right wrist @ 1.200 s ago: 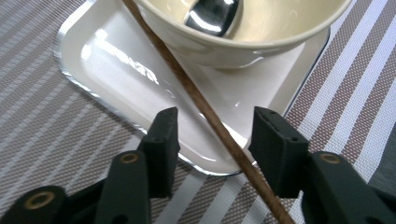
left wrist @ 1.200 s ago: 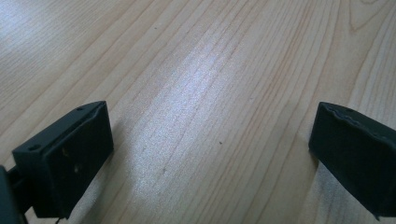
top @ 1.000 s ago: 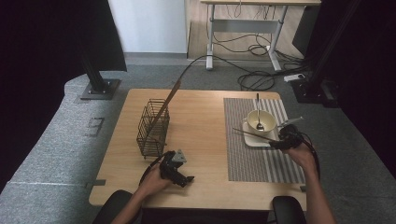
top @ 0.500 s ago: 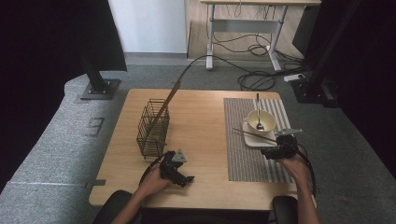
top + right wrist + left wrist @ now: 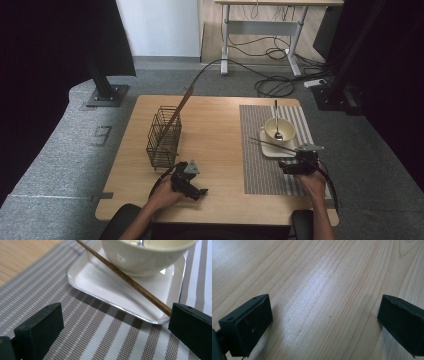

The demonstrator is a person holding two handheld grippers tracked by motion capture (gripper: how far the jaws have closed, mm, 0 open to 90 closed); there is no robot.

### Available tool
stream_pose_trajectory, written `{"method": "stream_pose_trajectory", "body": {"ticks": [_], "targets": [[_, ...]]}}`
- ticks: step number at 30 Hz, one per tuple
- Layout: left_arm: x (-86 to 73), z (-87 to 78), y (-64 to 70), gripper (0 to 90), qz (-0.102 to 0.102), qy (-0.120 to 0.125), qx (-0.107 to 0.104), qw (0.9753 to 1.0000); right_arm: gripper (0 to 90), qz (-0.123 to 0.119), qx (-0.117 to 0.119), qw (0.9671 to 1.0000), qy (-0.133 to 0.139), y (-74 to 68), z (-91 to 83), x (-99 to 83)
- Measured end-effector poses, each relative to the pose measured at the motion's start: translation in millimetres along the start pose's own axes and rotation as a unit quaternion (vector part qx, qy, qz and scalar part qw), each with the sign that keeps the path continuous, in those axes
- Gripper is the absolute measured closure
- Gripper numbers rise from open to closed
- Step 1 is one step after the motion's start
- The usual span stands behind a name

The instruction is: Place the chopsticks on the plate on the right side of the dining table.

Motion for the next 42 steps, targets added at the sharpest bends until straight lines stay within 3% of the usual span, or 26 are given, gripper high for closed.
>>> {"method": "stream_pose_trajectory", "body": {"ticks": [15,21,32,42], "targets": [[0.5,0.7,-0.9,0.0,0.005,0.002,-0.004,1.0,0.0,0.004,-0.011,0.9997,-0.02,10.2,17.9,-13.3],[0.9,1.0,-1.3,0.0,0.007,0.001,-0.005,1.0,0.0,0.027,-0.013,0.9995,-0.011,18.3,22.9,-9.4],[1.3,1.4,-1.6,0.0,0.007,0.002,-0.006,1.0,0.0,0.026,-0.017,0.9995,-0.01,23.7,28.7,-6.5],[1.8,1.8,-2.0,0.0,0.008,0.002,-0.006,0.9999,0.0,0.01,-0.018,0.9997,-0.013,26.2,33.0,-4.5]]}}
Point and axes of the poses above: each handheld gripper's, and its own axes: z roughly forward along the jaws, x roughly out of its top, y roughly to its right, the point moved 4 cm from there along z, roughly forward along the jaws, and after that the axes turned 7 degrees about z, right-handed, at the moved point
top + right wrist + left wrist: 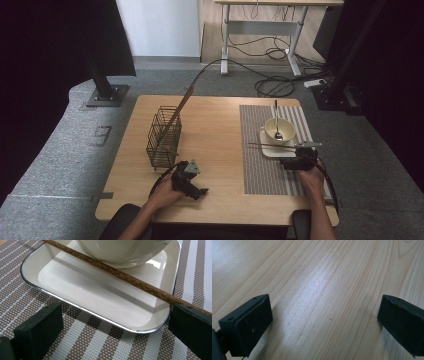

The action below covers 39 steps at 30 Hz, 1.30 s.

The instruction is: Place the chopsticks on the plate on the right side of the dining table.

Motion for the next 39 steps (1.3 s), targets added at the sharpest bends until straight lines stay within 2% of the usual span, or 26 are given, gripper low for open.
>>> {"method": "stream_pose_trajectory", "body": {"ticks": [10,16,27,34,39], "targets": [[0.2,0.2,-0.1,0.0,0.0,0.0,0.0,1.0,0.0,-0.005,0.01,0.9999,-0.001,3.5,3.1,1.3],[0.3,0.3,-0.2,0.0,0.0,0.0,0.0,1.0,0.0,-0.012,0.007,0.9999,-0.007,5.0,5.7,1.3],[0.3,0.4,-0.2,0.0,0.0,0.0,0.0,1.0,0.0,-0.012,0.01,0.9998,-0.009,5.8,5.9,1.3],[0.3,0.3,-0.2,0.0,0.0,0.0,0.0,1.0,0.0,-0.014,0.011,0.9998,-0.007,3.5,0.5,0.9],[0.3,0.3,-0.1,0.0,0.0,0.0,0.0,1.0,0.0,-0.024,0.011,0.9997,-0.002,-3.1,-7.2,-2.8]]}}
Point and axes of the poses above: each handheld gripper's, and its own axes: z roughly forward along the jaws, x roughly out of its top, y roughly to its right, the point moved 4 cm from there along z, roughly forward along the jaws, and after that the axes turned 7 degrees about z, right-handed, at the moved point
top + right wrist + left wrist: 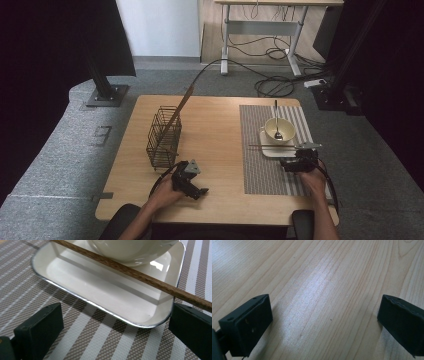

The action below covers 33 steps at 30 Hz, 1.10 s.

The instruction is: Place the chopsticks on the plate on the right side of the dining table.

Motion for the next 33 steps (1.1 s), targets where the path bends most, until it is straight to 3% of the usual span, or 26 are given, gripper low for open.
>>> {"method": "stream_pose_trajectory", "body": {"ticks": [8,14,24,27,33], "targets": [[-0.1,-0.1,0.1,0.0,0.0,0.0,0.001,1.0,0.0,0.008,0.007,0.9999,0.0,-3.1,-11.5,-10.5],[-0.1,-0.2,0.2,0.0,-0.001,0.0,0.001,1.0,0.0,0.001,0.013,0.9999,0.004,-9.6,-17.6,-12.9],[-0.1,-0.2,0.1,0.0,0.0,0.0,0.001,1.0,0.0,0.0,0.046,0.9989,-0.005,-23.7,-29.9,-18.0],[-0.1,-0.2,0.1,0.0,0.0,0.0,0.001,1.0,0.0,-0.006,0.046,0.9989,-0.006,-26.3,-34.0,-21.1],[-0.1,-0.1,0.1,0.0,0.0,0.0,0.001,1.0,0.0,-0.016,0.049,0.9986,0.012,-31.2,-47.8,-24.3]]}}
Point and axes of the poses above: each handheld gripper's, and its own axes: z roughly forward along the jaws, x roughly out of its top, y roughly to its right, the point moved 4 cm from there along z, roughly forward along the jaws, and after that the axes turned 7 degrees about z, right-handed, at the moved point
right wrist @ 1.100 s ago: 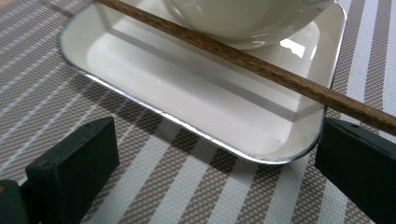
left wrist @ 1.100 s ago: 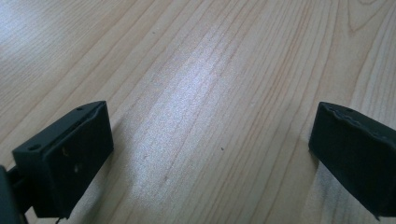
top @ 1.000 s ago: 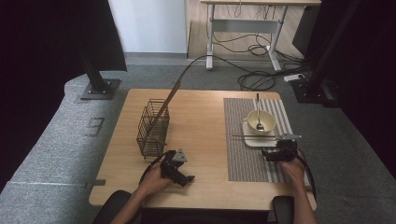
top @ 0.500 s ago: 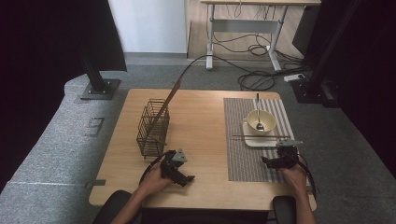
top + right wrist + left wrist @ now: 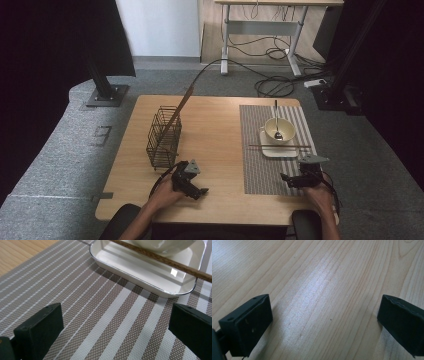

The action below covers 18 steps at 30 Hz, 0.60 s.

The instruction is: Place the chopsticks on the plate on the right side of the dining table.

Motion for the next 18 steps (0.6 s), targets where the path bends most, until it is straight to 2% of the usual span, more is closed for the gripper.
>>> {"method": "stream_pose_trajectory", "body": {"ticks": [4,7,10,11,12,13,16,17,18], "targets": [[0.0,0.0,-0.1,0.0,0.0,0.0,0.0,1.0,0.0,-0.006,0.004,1.0,0.005,-6.9,-11.1,1.2],[0.0,0.0,0.0,0.0,0.0,0.0,0.0,1.0,0.0,-0.013,0.023,0.9996,0.001,-16.4,-18.7,1.9],[0.0,0.0,0.0,0.0,0.0,0.0,0.0,1.0,0.0,-0.023,0.03,0.9993,-0.001,-24.5,-23.7,2.5],[0.0,0.0,0.0,0.0,0.0,0.0,0.0,1.0,0.0,-0.023,0.041,0.9989,0.0,-29.5,-26.5,3.9],[0.0,0.0,0.0,0.0,0.0,0.0,0.0,1.0,0.0,-0.023,0.041,0.9989,0.0,-29.5,-26.5,3.9],[0.0,0.0,0.0,0.0,0.0,0.0,0.0,1.0,0.0,-0.014,0.064,0.9978,0.005,-35.0,-29.6,6.3],[0.0,0.0,0.0,0.0,0.0,0.0,0.0,1.0,0.0,-0.021,0.066,0.9976,0.003,-39.4,-32.2,9.3],[0.0,0.0,0.0,0.0,0.0,0.0,0.0,1.0,0.0,-0.033,0.063,0.9974,-0.003,-44.2,-34.1,13.0],[0.0,0.0,0.0,0.0,0.0,0.0,0.0,1.0,0.0,-0.033,0.063,0.9974,-0.003,-44.2,-34.1,13.0]]}}
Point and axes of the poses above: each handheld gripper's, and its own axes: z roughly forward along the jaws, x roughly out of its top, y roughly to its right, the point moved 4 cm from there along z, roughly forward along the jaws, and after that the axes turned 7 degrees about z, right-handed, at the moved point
